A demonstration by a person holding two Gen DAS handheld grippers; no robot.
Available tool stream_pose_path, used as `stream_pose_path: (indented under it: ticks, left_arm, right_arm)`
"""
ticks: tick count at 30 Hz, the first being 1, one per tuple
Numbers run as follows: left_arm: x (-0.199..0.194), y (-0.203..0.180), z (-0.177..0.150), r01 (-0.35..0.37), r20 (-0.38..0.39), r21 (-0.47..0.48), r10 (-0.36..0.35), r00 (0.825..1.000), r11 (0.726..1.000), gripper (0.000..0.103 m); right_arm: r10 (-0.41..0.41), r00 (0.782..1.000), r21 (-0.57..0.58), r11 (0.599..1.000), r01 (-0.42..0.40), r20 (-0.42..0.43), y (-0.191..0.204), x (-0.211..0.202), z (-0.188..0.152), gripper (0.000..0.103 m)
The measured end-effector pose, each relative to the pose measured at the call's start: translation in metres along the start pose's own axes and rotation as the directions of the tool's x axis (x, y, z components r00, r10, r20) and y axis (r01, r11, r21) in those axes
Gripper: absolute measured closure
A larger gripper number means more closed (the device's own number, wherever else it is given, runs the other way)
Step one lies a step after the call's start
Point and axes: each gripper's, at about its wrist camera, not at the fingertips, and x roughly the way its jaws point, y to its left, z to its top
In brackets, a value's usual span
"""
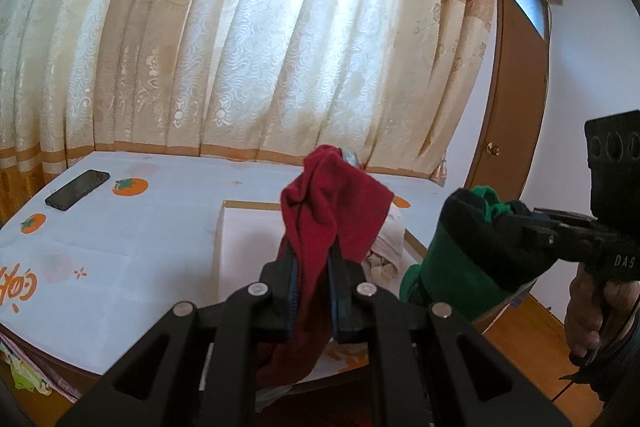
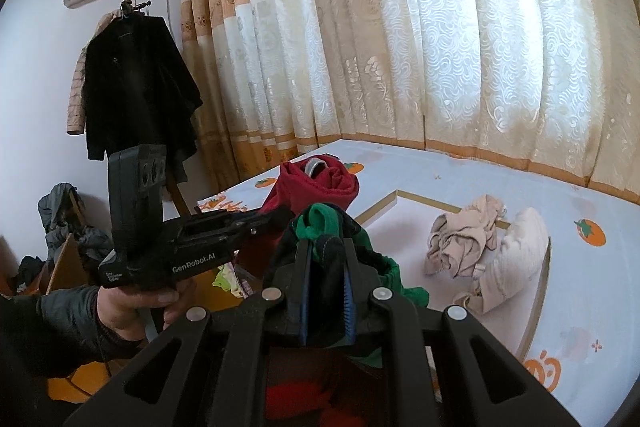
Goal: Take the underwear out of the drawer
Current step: 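Carry red underwear with left tool while right tool carries green underwear over tray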
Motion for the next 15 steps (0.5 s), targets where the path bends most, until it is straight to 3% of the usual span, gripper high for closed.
stream_pose_path:
  ticks: [15]
  left_arm:
    - [0.025, 0.019, 0.009, -0.017, -0.034, -0.031, 0.016, 0.999, 0.999, 0.094]
  right_arm:
    - [0.013, 1.0, 0.01, 1.0, -0.013, -0.027, -0.009, 0.032, 0.023, 0.088]
